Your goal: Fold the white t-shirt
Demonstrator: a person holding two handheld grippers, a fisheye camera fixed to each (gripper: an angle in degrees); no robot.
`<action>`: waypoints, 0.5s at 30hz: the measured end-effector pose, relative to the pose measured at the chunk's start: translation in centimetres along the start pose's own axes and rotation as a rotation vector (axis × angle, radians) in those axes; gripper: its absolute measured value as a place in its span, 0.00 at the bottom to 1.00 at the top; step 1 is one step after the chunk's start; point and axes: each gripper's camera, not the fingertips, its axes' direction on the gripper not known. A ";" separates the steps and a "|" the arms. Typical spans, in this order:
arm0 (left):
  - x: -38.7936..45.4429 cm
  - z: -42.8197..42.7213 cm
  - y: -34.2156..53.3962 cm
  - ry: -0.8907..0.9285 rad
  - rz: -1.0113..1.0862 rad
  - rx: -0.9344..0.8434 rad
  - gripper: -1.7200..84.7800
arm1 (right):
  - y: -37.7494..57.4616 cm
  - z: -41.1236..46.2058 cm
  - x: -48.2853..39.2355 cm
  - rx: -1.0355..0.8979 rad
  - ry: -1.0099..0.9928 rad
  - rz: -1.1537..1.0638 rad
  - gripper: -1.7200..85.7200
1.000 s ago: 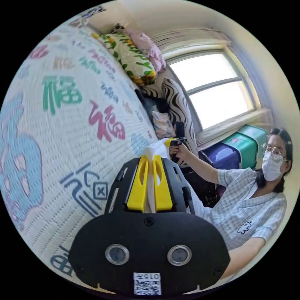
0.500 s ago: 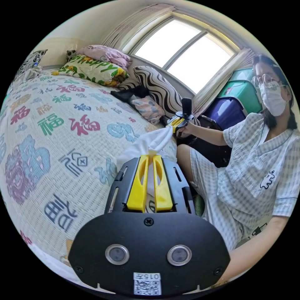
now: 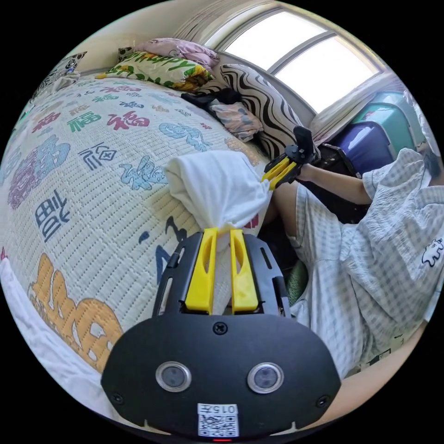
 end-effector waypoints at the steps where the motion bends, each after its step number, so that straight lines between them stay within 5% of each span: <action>1: 0.2 -0.5 0.0 -0.004 -0.013 -0.019 0.08 | 0.3 -0.2 0.4 -0.006 -0.015 0.039 0.09; 10: 2.1 -3.6 -4.2 0.008 -0.070 0.117 0.10 | -0.9 -0.9 2.9 0.207 -0.111 0.160 0.07; 15: 0.4 1.0 -5.1 -0.021 -0.118 -0.092 0.04 | -2.8 4.6 5.4 -0.008 -0.129 0.167 0.02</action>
